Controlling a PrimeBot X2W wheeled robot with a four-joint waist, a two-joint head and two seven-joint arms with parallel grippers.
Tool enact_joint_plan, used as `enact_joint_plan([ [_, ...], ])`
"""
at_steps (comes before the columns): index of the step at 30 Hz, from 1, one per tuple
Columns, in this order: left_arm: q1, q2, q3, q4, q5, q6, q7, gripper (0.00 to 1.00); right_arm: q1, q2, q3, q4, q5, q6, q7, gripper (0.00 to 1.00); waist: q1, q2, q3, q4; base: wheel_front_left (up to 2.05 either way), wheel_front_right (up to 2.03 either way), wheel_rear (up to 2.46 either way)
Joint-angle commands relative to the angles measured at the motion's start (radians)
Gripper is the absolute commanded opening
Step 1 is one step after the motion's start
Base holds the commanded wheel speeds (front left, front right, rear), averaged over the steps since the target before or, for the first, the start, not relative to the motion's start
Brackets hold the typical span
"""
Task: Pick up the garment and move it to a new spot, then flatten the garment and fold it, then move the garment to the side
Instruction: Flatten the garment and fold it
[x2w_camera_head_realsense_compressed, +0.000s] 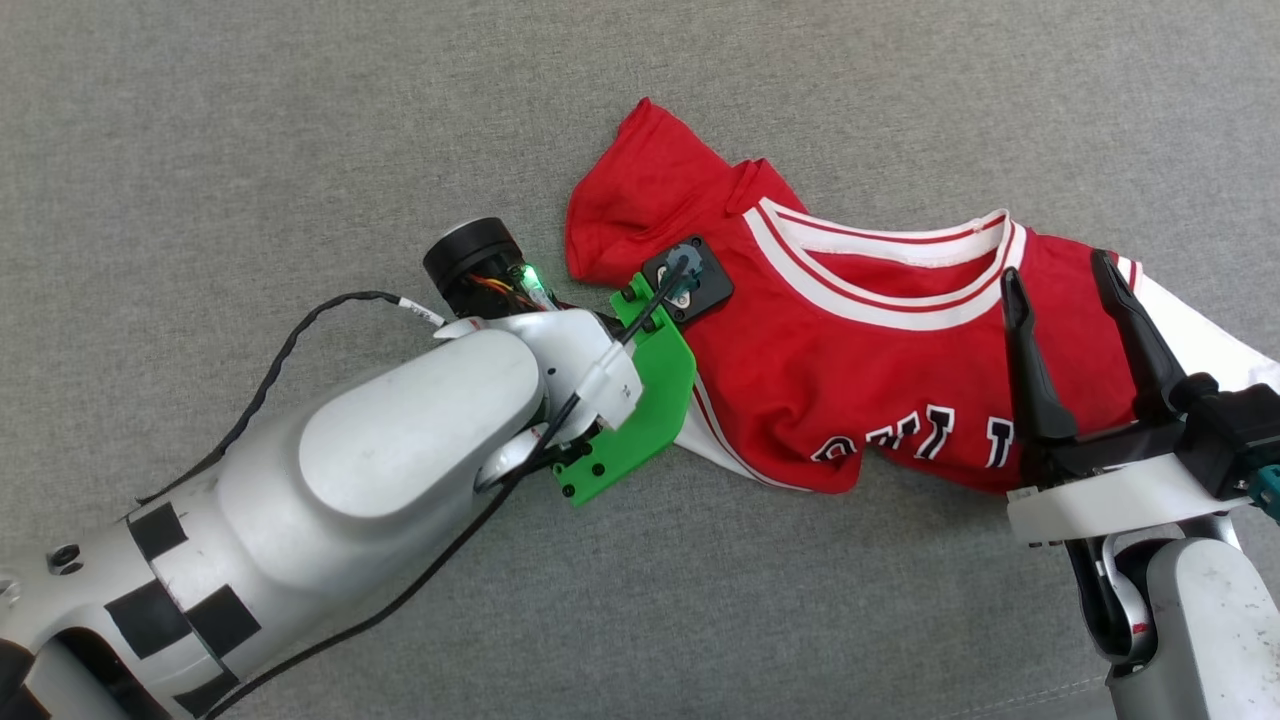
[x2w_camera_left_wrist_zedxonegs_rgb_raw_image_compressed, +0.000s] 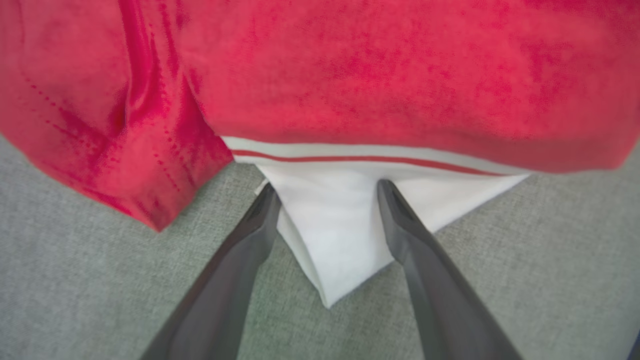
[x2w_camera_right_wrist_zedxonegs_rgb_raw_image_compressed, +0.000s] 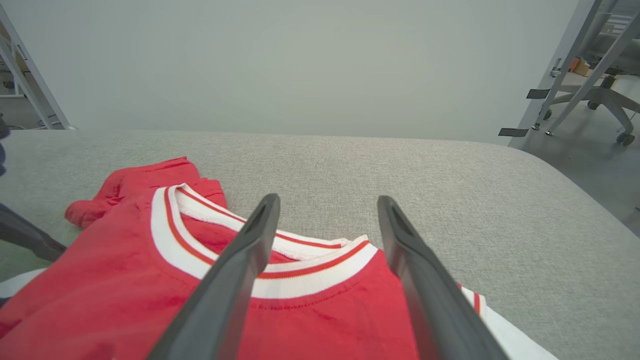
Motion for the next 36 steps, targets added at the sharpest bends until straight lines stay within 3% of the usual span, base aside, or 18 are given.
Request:
enact_joint_plan([
  [1, 0.095, -0.003, -0.040, 0.015, 0.025, -0.003, 0.011, 0.85, -0.016, 0.002, -0.003, 0.002, -0.003, -0.001, -0.006, 1.00, 0.0000, 0.0000, -0.005, 0.004, 0.00, 0.00, 0.00],
  [2, 0.101, -0.004, -0.040, 0.007, 0.032, -0.003, -0.004, 0.16, -0.016, 0.001, -0.004, 0.002, -0.004, -0.001, -0.006, 1.00, 0.0000, 0.0000, -0.009, 0.008, 0.00, 0.00, 0.00],
  [3, 0.108, -0.005, -0.040, 0.003, 0.039, -0.003, -0.019, 0.00, -0.015, 0.001, -0.004, 0.002, -0.005, -0.001, -0.006, 1.00, 0.0000, 0.0000, -0.016, 0.012, 0.00, 0.00, 0.00],
  [8, 0.103, -0.008, -0.041, -0.003, 0.078, -0.003, -0.181, 0.00, 0.002, -0.003, -0.015, 0.007, -0.011, -0.001, -0.006, 1.00, 0.0000, 0.0000, -0.067, 0.040, 0.00, 0.00, 0.00],
  [13, 0.111, 0.002, -0.012, 0.028, 0.043, -0.003, -0.426, 0.00, 0.054, -0.005, -0.040, 0.012, -0.016, -0.001, -0.006, 1.00, 0.0000, 0.0000, -0.144, 0.087, 0.00, 0.00, 0.00],
  [17, 0.162, 0.043, 0.046, 0.012, 0.011, 0.030, -0.536, 0.00, 0.086, -0.004, -0.053, 0.012, -0.018, -0.001, -0.006, 1.00, 0.0000, 0.0000, -0.185, 0.117, 0.00, 0.00, 0.00],
  [18, 0.258, 0.163, 0.131, -0.069, -0.046, 0.119, -0.623, 0.00, 0.113, -0.002, -0.064, 0.013, -0.019, -0.001, -0.006, 1.00, 0.0000, 0.0000, -0.217, 0.154, 0.00, 0.00, 0.00],
  [24, 0.349, 0.353, 0.226, -0.152, -0.100, 0.224, -0.674, 0.00, 0.132, -0.002, -0.072, 0.015, -0.020, -0.001, -0.006, 1.00, 0.0000, 0.0000, -0.227, 0.192, 0.00, 0.00, 0.00],
  [28, 0.392, 0.442, 0.276, -0.182, -0.146, 0.272, -0.689, 0.00, 0.131, -0.002, -0.072, 0.016, -0.020, -0.001, -0.006, 1.00, 0.0000, 0.0000, -0.220, 0.207, 0.00, 0.00, 0.00],
  [29, 0.415, 0.487, 0.304, -0.189, -0.169, 0.308, -0.697, 0.00, 0.125, -0.003, -0.069, 0.016, -0.020, -0.001, -0.006, 1.00, 0.0000, 0.0000, -0.207, 0.209, 0.00, 0.00, 0.00],
  [32, 0.435, 0.515, 0.321, -0.180, -0.189, 0.335, -0.698, 0.00, 0.115, -0.005, -0.064, 0.016, -0.018, -0.001, -0.006, 1.00, 0.0000, 0.0000, -0.190, 0.204, 0.00, 0.00, 0.00],
  [36, 0.493, 0.506, 0.331, -0.095, -0.261, 0.337, -0.701, 0.00, 0.098, -0.006, -0.065, 0.029, -0.019, -0.001, -0.006, 1.00, 0.0000, 0.0000, -0.155, 0.179, 0.00, 0.00, 0.00],
])
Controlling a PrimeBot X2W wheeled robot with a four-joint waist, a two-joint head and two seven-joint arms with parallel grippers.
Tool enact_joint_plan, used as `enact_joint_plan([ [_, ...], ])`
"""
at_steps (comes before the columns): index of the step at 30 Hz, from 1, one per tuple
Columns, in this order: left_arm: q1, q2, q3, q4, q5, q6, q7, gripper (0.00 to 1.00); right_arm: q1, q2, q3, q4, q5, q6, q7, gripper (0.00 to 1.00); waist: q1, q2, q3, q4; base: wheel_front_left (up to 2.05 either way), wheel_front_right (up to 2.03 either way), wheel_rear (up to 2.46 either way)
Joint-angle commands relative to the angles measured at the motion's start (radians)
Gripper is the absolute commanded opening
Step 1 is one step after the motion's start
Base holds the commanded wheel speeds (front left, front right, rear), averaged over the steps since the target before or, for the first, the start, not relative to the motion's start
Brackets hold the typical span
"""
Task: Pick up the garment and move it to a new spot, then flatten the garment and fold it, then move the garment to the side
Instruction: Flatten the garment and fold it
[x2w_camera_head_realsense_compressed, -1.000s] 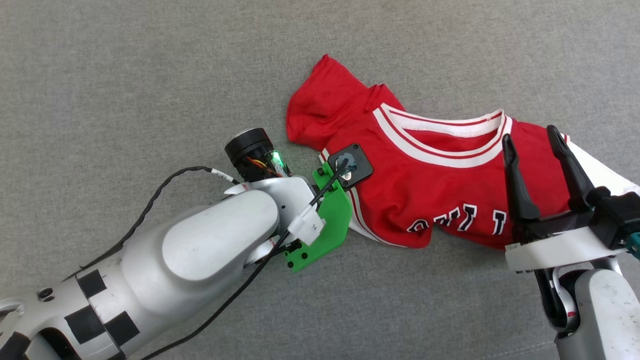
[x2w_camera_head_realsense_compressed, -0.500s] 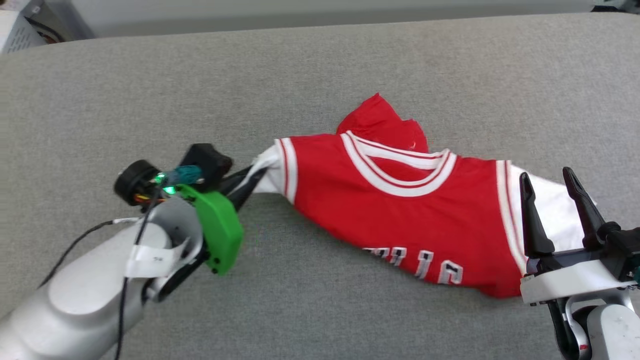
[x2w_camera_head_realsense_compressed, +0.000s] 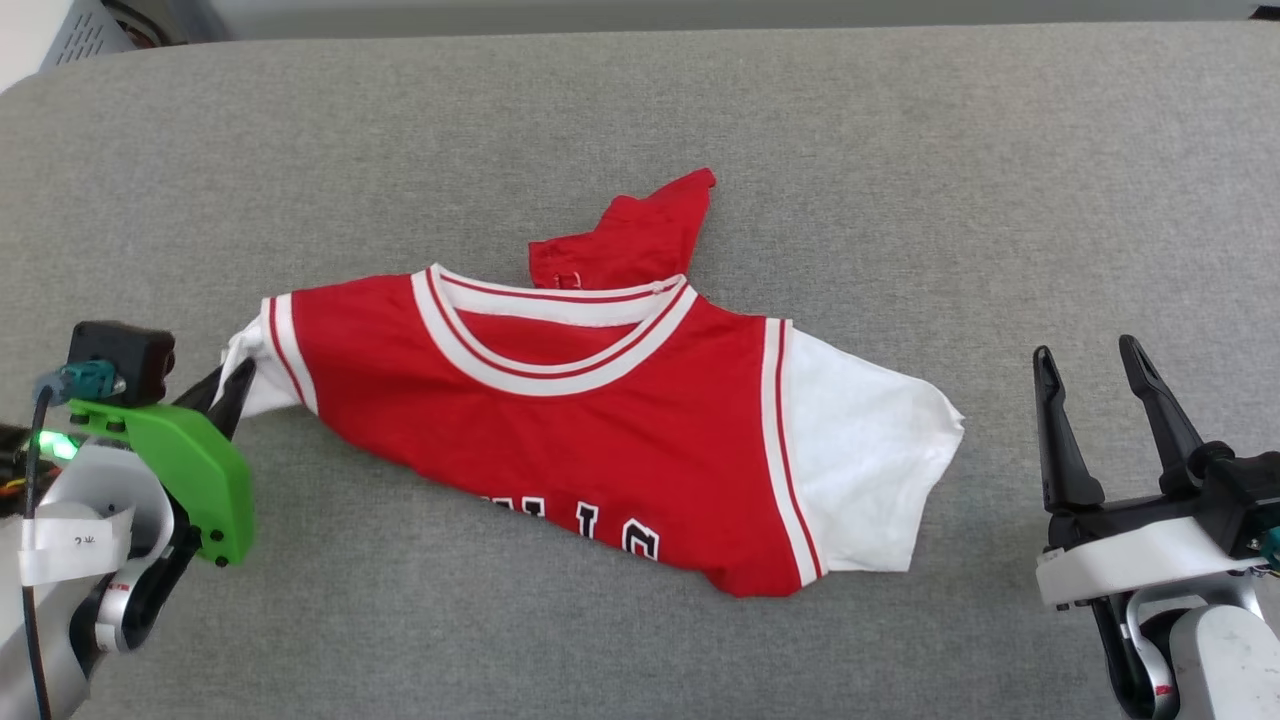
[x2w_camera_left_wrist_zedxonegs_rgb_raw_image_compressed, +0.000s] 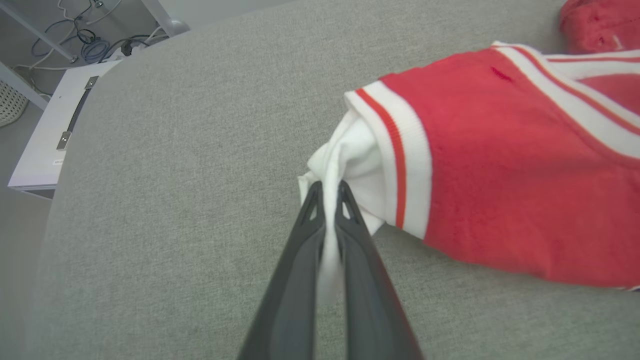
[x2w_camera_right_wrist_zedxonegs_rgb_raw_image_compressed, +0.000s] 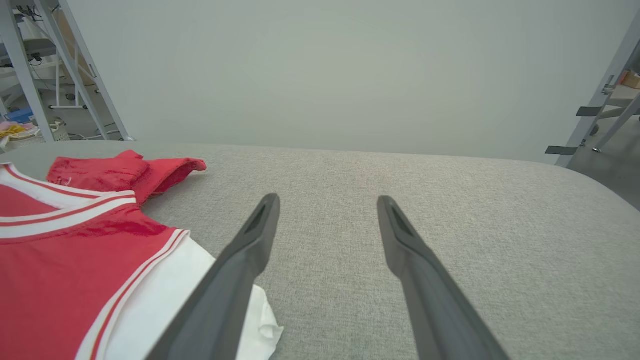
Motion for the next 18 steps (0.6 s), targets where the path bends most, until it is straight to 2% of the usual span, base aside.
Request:
enact_joint_plan([
  [1, 0.026, -0.009, 0.000, 0.026, -0.014, 0.000, -0.007, 0.00, -0.015, -0.004, -0.001, 0.004, -0.004, -0.001, -0.005, 1.00, 0.0000, 0.0000, 0.017, -0.017, 0.00, 0.00, 0.00],
  [9, 0.054, -0.104, -0.009, 0.234, -0.067, -0.064, -0.039, 0.00, -0.020, -0.008, -0.007, 0.013, -0.006, -0.001, -0.005, 1.00, 0.0000, 0.0000, 0.029, -0.031, 0.00, 0.00, 0.00],
  [10, 0.052, -0.119, -0.007, 0.260, -0.072, -0.072, -0.046, 0.15, -0.020, -0.008, -0.009, 0.015, -0.008, -0.001, -0.005, 1.00, 0.0000, 0.0000, 0.026, -0.030, 0.00, 0.00, 0.00],
  [12, 0.045, -0.137, -0.020, 0.304, -0.062, -0.086, -0.045, 0.28, -0.019, -0.007, -0.008, 0.019, -0.012, -0.001, -0.005, 1.00, 0.0000, 0.0000, 0.019, -0.027, 0.00, 0.00, 0.00],
  [13, 0.040, -0.146, -0.023, 0.320, -0.058, -0.092, -0.049, 0.38, -0.018, -0.006, -0.007, 0.020, -0.013, -0.001, -0.005, 1.00, 0.0000, 0.0000, 0.015, -0.024, 0.00, 0.00, 0.00],
  [14, 0.034, -0.157, -0.021, 0.338, -0.054, -0.096, -0.064, 0.97, -0.018, -0.006, -0.006, 0.022, -0.014, -0.001, -0.005, 1.00, 0.0000, 0.0000, 0.009, -0.022, 0.00, 0.00, 0.00],
  [15, 0.028, -0.164, -0.018, 0.349, -0.049, -0.096, -0.079, 1.00, -0.018, -0.005, -0.005, 0.023, -0.015, -0.001, -0.005, 1.00, 0.0000, 0.0000, 0.004, -0.020, 0.00, 0.00, 0.00],
  [18, 0.007, -0.174, -0.015, 0.369, -0.024, -0.098, -0.127, 1.00, -0.013, -0.004, -0.010, 0.024, -0.015, -0.001, -0.005, 1.00, 0.0000, 0.0000, -0.016, -0.011, 0.00, 0.00, 0.00],
])
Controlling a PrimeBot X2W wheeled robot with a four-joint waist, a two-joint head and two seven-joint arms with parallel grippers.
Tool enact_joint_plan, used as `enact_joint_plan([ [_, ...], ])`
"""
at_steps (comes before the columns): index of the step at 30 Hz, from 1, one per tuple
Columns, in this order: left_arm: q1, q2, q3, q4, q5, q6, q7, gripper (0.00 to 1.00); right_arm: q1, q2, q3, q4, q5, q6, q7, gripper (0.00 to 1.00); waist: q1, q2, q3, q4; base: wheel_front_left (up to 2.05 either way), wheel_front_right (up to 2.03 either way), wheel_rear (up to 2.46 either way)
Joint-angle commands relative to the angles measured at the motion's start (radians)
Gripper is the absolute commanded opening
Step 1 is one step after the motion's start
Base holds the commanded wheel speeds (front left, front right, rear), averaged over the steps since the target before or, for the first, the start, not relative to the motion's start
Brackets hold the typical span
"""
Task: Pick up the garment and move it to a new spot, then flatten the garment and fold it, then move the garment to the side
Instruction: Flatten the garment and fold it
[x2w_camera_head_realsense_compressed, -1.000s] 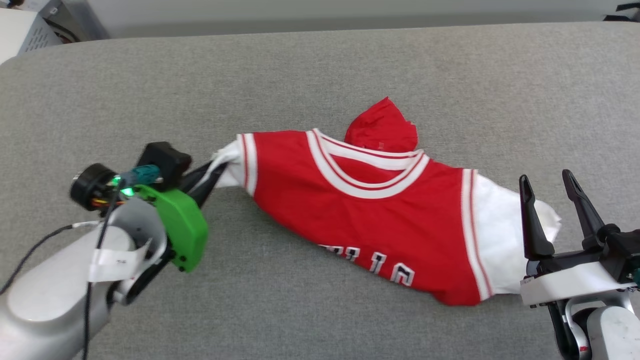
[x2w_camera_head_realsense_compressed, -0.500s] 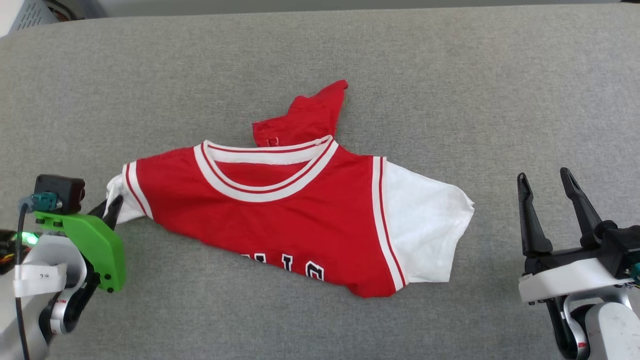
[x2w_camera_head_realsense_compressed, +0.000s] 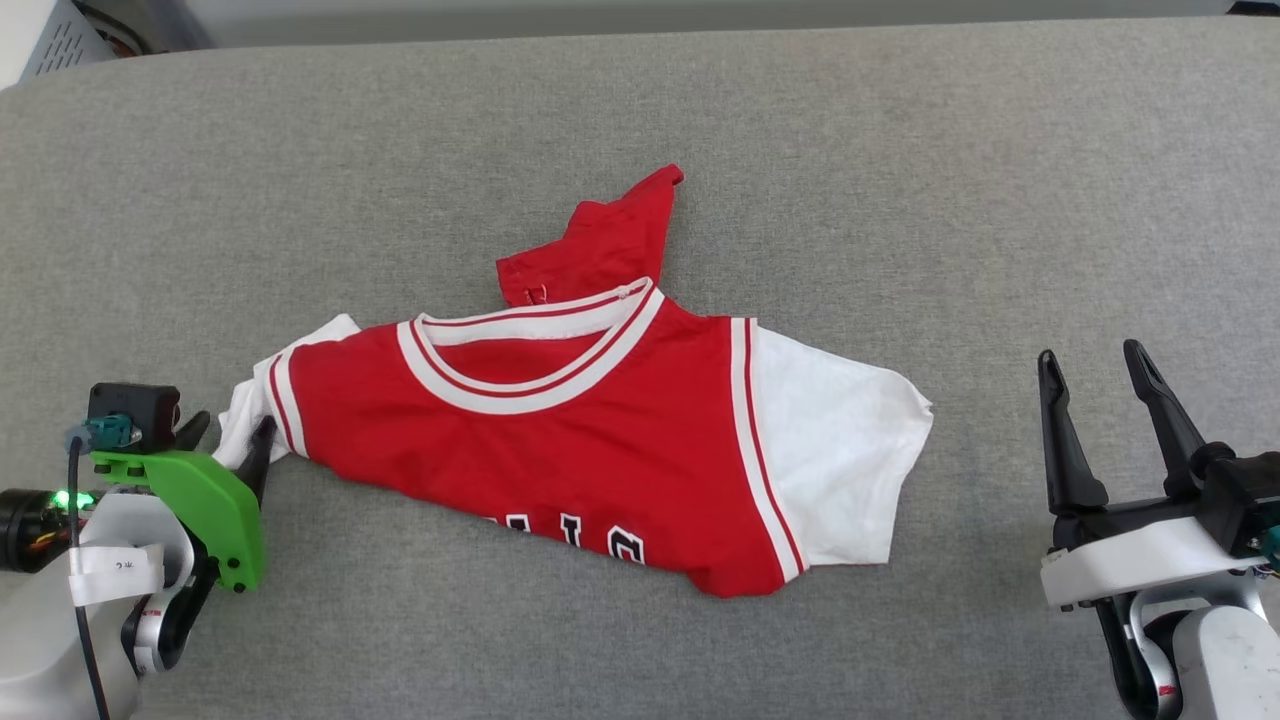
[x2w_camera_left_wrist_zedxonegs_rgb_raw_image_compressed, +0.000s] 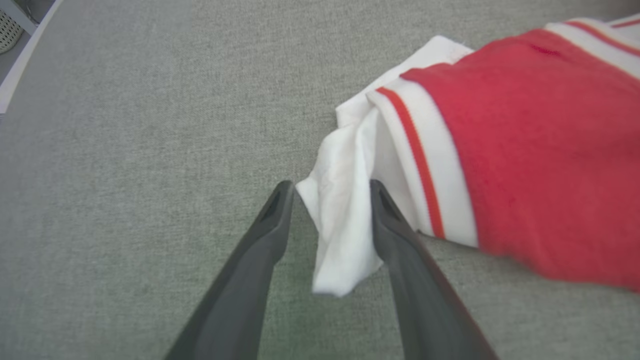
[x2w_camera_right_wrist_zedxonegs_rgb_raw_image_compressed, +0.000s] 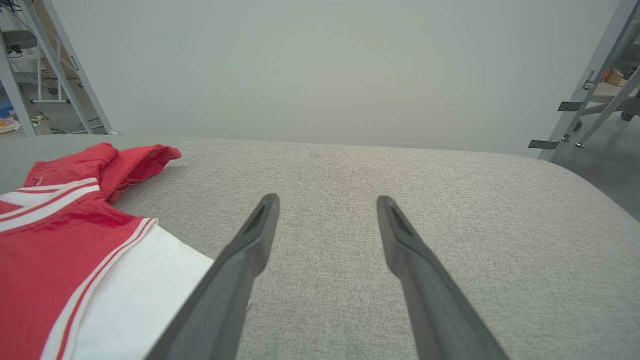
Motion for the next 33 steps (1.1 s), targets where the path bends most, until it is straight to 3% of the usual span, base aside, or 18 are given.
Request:
enact_joint_plan([
  [1, -0.024, -0.001, 0.001, 0.004, 0.020, 0.000, -0.020, 1.00, -0.005, 0.000, -0.003, 0.001, -0.006, -0.001, -0.005, 1.00, 0.0000, 0.0000, -0.019, 0.011, 0.00, 0.00, 0.00],
  [6, -0.076, 0.033, 0.019, -0.071, 0.062, 0.022, -0.060, 1.00, 0.011, 0.006, -0.012, -0.004, -0.006, -0.001, -0.005, 1.00, 0.0000, 0.0000, -0.041, 0.025, 0.00, 0.00, 0.00],
  [12, -0.162, 0.098, 0.032, -0.245, 0.106, 0.049, -0.014, 1.00, 0.012, 0.014, -0.009, -0.010, -0.005, -0.001, -0.005, 1.00, 0.0000, 0.0000, -0.039, 0.029, 0.00, 0.00, 0.00],
  [16, -0.236, 0.114, 0.005, -0.321, 0.113, 0.001, 0.107, 1.00, -0.001, 0.013, 0.001, -0.011, -0.002, -0.001, -0.005, 1.00, 0.0000, 0.0000, -0.026, 0.018, 0.00, 0.00, 0.00],
  [21, -0.332, 0.102, -0.051, -0.353, 0.075, -0.096, 0.337, 1.00, -0.021, 0.004, 0.006, -0.014, 0.003, -0.001, -0.005, 1.00, 0.0000, 0.0000, -0.002, -0.001, 0.00, 0.00, 0.00],
  [30, -0.433, 0.047, -0.172, -0.236, 0.034, -0.198, 0.687, 1.00, -0.060, 0.002, 0.009, -0.020, 0.008, -0.001, -0.005, 1.00, 0.0000, 0.0000, 0.069, -0.044, 0.00, 0.00, 0.00],
  [33, -0.441, 0.023, -0.196, -0.181, 0.033, -0.212, 0.716, 1.00, -0.074, 0.000, 0.013, -0.021, 0.009, -0.001, -0.005, 1.00, 0.0000, 0.0000, 0.092, -0.055, 0.00, 0.00, 0.00],
])
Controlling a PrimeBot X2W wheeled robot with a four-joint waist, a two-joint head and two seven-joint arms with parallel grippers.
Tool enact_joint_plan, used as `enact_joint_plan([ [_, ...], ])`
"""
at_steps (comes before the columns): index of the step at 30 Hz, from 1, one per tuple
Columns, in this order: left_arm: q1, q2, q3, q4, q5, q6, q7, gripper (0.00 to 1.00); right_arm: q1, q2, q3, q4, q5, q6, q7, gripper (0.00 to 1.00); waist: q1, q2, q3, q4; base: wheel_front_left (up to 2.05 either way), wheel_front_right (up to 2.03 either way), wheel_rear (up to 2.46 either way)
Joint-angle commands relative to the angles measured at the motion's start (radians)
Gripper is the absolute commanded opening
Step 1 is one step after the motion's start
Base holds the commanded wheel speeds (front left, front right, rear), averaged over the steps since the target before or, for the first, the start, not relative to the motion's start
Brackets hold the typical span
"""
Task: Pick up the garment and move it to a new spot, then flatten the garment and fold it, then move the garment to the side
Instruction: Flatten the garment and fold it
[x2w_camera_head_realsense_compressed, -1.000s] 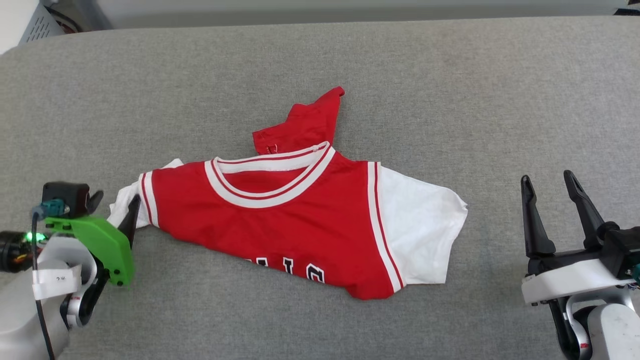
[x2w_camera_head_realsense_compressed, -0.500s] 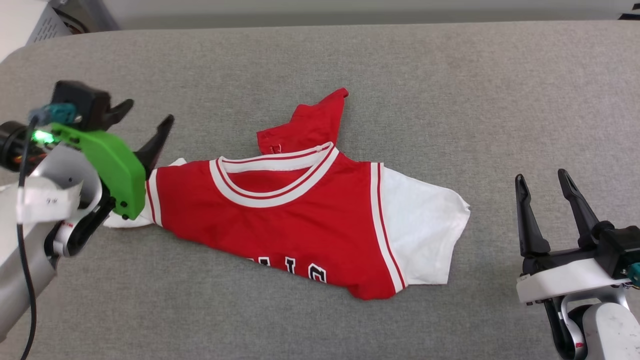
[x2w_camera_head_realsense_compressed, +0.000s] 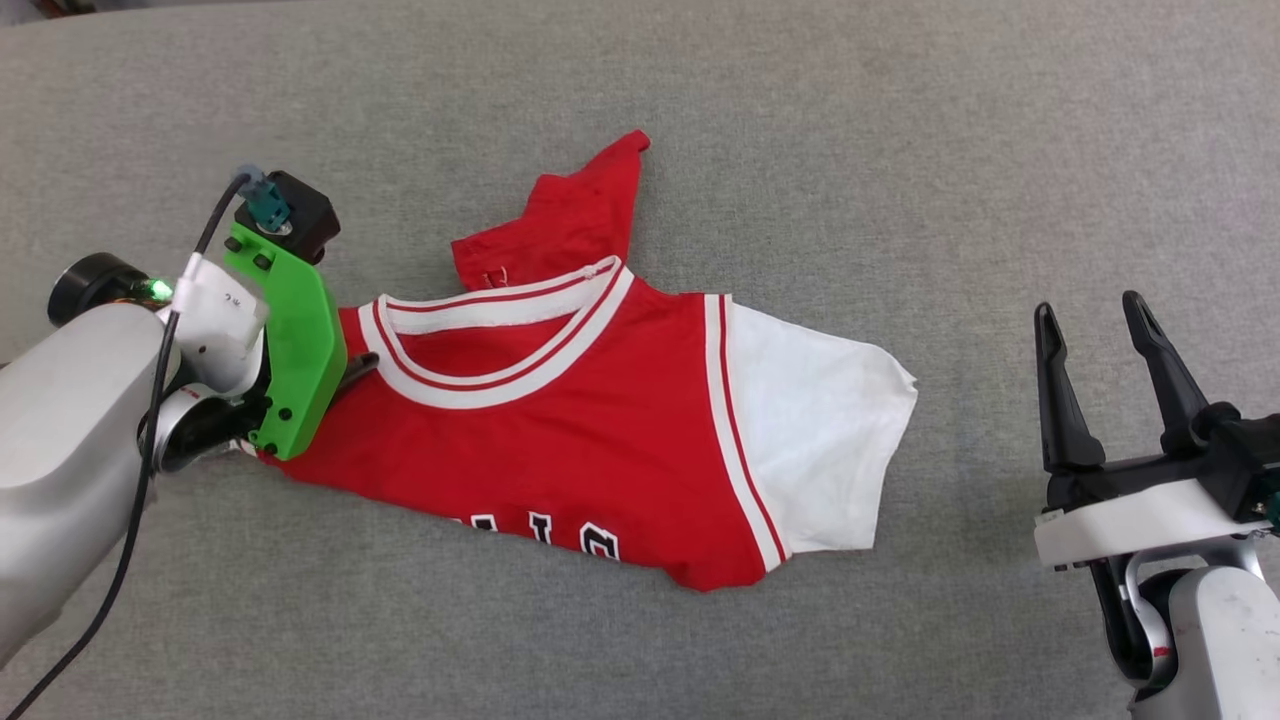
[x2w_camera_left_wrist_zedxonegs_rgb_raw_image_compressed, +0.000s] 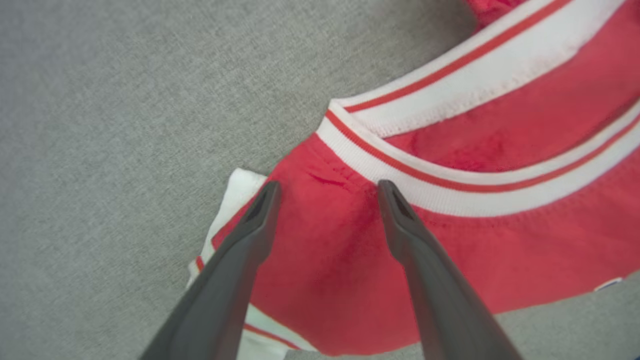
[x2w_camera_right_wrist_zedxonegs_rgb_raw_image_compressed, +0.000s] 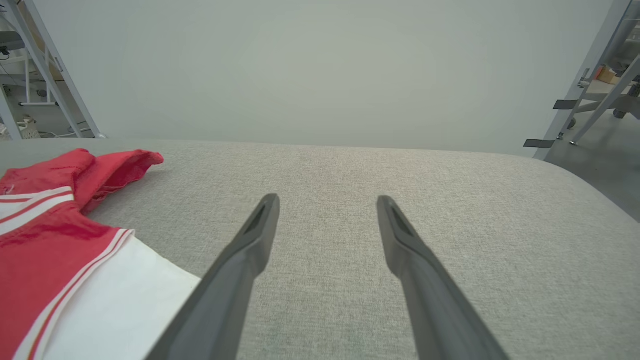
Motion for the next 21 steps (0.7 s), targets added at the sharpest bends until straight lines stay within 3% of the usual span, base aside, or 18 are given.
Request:
enact_joint_plan([
  [1, -0.014, -0.016, -0.008, 0.022, -0.002, -0.007, 0.008, 1.00, -0.020, -0.005, 0.003, -0.005, 0.003, -0.001, -0.005, 1.00, 0.0000, -0.0001, 0.026, -0.018, 0.00, 0.00, 0.00],
  [12, 0.011, -0.092, -0.097, 0.185, 0.004, -0.030, 0.011, 1.00, -0.038, -0.008, 0.003, 0.001, 0.002, -0.001, -0.005, 1.00, 0.0000, -0.0001, 0.052, -0.033, 0.00, 0.00, 0.00],
  [14, 0.015, -0.098, -0.110, 0.192, 0.008, -0.031, 0.001, 0.00, -0.035, -0.010, -0.001, 0.004, 0.000, -0.001, -0.005, 1.00, 0.0000, -0.0001, 0.044, -0.028, 0.00, 0.00, 0.00],
  [21, -0.003, -0.073, -0.091, 0.152, 0.040, -0.031, -0.211, 0.00, -0.010, -0.011, -0.007, 0.003, -0.005, -0.001, -0.005, 1.00, 0.0000, -0.0001, -0.011, -0.005, 0.00, 0.00, 0.00],
])
